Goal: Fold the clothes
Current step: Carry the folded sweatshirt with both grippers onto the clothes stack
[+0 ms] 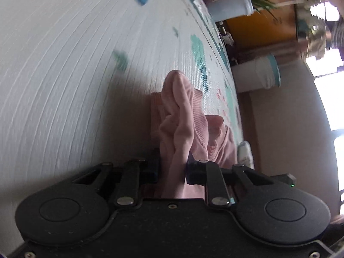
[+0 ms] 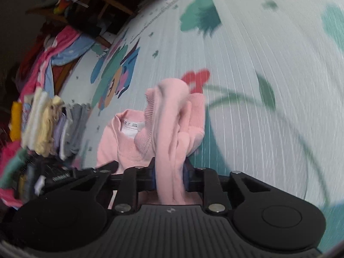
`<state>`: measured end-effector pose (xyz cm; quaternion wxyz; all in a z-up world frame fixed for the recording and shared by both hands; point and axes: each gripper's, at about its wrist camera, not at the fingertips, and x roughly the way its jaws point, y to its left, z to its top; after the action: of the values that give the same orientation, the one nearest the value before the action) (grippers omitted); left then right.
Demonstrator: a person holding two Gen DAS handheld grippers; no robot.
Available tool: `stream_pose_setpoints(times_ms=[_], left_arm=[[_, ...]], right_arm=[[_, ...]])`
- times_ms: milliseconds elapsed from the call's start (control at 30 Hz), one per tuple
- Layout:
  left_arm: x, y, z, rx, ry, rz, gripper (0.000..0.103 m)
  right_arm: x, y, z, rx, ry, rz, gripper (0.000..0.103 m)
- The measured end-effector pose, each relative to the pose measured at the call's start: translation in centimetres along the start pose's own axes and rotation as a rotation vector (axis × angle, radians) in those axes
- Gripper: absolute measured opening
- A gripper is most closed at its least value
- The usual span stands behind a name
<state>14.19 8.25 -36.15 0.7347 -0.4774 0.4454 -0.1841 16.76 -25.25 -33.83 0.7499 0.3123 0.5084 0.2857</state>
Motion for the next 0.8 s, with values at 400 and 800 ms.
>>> stream_pose_setpoints(times_ms=[400, 800], left_arm=[[-7.9, -3.2, 3.8, -0.064, -0.216, -0.15, 0.018], [-28.1, -8.4, 6.9, -0.024, -0.803, -0.326, 0.018]], right_arm=[[0.5, 9.6, 7.5, -0.23, 0.123, 0.166, 0.021], [6.2, 36.2, 15.6, -0.624, 0.102, 0.421, 0.021]])
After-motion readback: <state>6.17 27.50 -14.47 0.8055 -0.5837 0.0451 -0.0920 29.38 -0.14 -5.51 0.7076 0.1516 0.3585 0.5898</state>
